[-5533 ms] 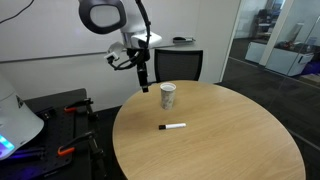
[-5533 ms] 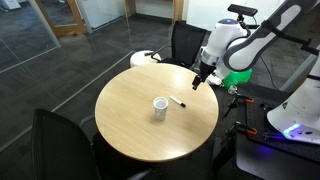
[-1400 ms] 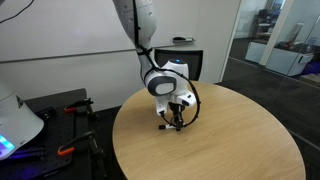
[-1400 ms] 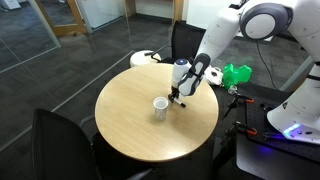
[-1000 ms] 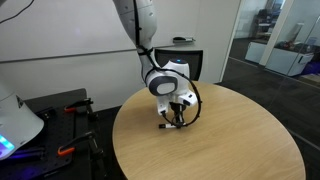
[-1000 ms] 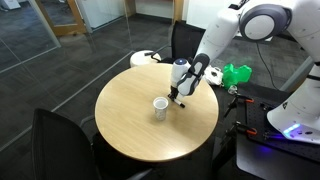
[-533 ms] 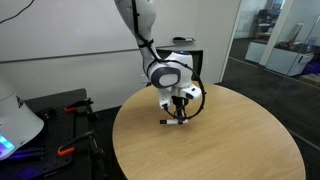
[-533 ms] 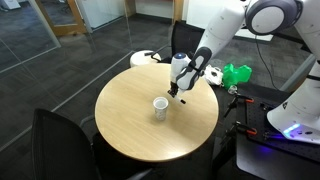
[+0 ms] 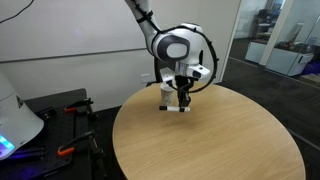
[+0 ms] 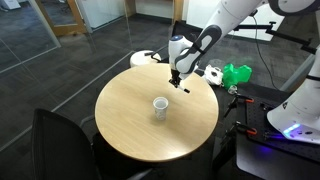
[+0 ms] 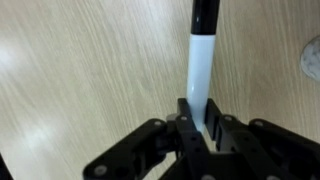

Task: Pick the marker and put it in the cup

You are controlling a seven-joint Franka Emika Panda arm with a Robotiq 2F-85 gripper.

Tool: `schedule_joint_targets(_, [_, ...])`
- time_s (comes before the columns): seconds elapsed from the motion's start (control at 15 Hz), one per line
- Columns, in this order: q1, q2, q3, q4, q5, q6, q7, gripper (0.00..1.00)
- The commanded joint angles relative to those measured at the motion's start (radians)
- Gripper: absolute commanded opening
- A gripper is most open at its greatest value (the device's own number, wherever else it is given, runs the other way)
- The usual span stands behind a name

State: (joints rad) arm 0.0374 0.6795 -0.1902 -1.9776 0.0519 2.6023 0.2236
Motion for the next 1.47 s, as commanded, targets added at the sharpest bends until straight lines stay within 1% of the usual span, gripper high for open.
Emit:
schedule_joint_targets(0.0, [0.023, -0.117, -0.014, -0.044, -0.063, -0.118, 0.029, 0.05])
schedule_joint_targets(0.2, [0.031, -0.184, -0.017, -0.054, -0.113, -0.189, 0.052, 0.05])
schedule_joint_targets(0.27, [-0.006, -0.111, 0.015, -0.004, -0.090, -0.148, 0.018, 0.20])
schedule_joint_targets(0.4, [-0.005, -0.145, 0.016, -0.013, -0.103, -0.173, 0.029, 0.20])
schedule_joint_targets(0.53, [-0.005, -0.156, 0.016, -0.025, -0.103, -0.174, 0.029, 0.20])
schedule_joint_targets(0.6, [-0.005, -0.156, 0.016, -0.028, -0.103, -0.174, 0.029, 0.05])
schedule_joint_targets(0.73, [-0.013, -0.126, 0.016, 0.017, -0.100, -0.207, 0.031, 0.05])
schedule_joint_targets(1.13, [-0.036, -0.114, 0.020, 0.105, -0.108, -0.218, -0.014, 0.05])
schedule_joint_targets(1.33, [-0.067, -0.116, 0.046, 0.145, -0.087, -0.245, -0.084, 0.05])
schedule_joint_targets(1.4, [-0.087, -0.117, 0.063, 0.159, -0.075, -0.261, -0.127, 0.05])
